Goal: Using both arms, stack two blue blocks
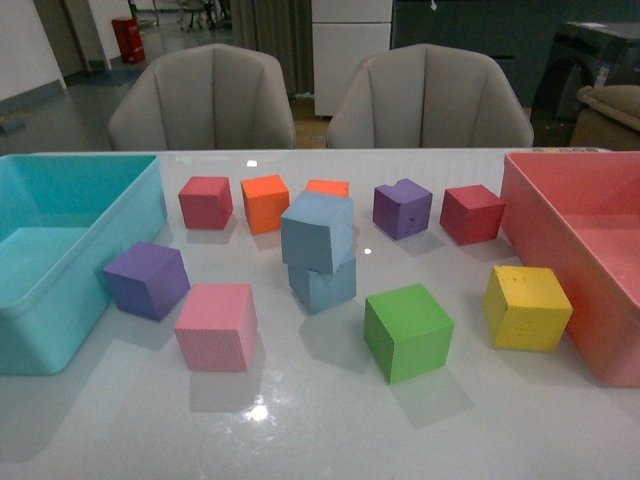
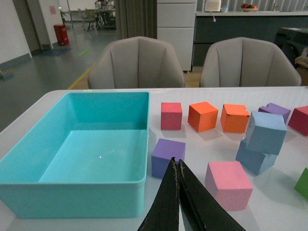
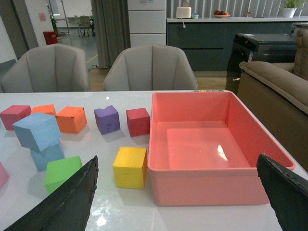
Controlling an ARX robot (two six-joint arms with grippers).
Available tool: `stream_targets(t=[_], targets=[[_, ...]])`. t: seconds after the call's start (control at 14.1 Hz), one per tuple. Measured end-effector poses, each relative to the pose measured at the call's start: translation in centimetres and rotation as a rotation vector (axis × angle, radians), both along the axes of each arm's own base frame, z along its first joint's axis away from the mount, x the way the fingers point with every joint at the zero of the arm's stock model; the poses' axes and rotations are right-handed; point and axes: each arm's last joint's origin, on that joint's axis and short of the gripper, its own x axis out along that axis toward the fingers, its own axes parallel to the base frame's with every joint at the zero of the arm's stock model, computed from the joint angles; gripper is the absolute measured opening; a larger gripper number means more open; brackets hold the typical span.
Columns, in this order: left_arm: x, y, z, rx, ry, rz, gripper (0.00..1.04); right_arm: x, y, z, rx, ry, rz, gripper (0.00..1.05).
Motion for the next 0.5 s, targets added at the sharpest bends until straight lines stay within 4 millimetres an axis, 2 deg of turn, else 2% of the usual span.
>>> stream_targets(t=[0.5], targets=[[-1.7,0.0,0.2,0.0,-0.014,-0.001,0.02,0.0,0.0,0.0,0.0,0.001,0.0,0.98]])
